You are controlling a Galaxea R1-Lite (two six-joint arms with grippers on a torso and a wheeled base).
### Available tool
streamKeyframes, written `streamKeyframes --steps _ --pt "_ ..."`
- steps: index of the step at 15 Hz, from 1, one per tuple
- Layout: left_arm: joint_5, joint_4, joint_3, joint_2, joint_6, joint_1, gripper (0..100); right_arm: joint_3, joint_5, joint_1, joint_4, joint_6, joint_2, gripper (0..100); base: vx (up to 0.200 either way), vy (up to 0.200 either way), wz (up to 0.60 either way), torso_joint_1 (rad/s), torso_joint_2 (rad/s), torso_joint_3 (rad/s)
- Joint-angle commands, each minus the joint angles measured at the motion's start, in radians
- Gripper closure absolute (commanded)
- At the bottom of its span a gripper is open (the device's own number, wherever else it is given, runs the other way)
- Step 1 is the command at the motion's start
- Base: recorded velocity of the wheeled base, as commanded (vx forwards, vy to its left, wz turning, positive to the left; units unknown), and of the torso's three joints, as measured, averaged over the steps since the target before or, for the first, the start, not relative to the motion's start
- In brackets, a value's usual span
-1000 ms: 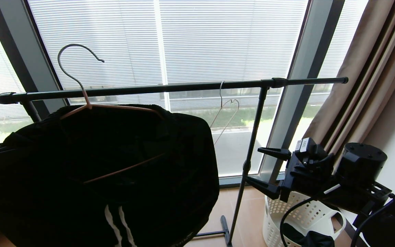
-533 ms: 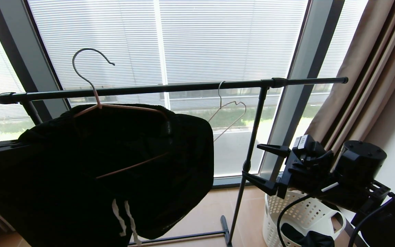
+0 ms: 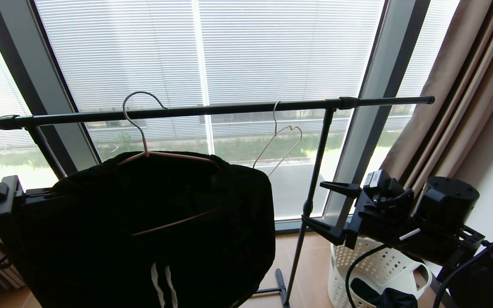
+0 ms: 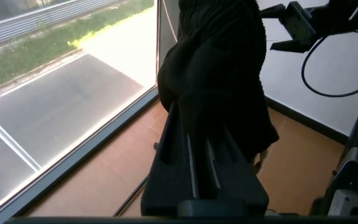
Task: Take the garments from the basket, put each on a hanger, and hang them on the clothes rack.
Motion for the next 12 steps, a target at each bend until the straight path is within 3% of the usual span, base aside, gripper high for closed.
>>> streamKeyframes --steps 1,3,10,12 --pt "0.087 -0.004 0.003 0.031 0.015 -0.061 100 0.001 0.0 0.002 0.0 0.0 0.004 0 0.0 0.0 0.0 0.0 0.0 0.0" --pt "0.12 -0.008 -0.004 0.042 0.019 -0.069 100 0.001 0.0 0.002 0.0 0.0 0.004 0 0.0 0.0 0.0 0.0 0.0 0.0" --pt "0.121 0.002 0.069 0.06 0.202 -0.003 100 -0.005 0.0 0.002 -0.002 0.0 0.022 0 0.0 0.0 0.0 0.0 0.0 0.0" --pt "0.123 0.0 0.078 0.074 0.225 0.02 100 -0.005 0.0 0.002 -0.002 -0.002 0.024 0 0.0 0.0 0.0 0.0 0.0 0.0"
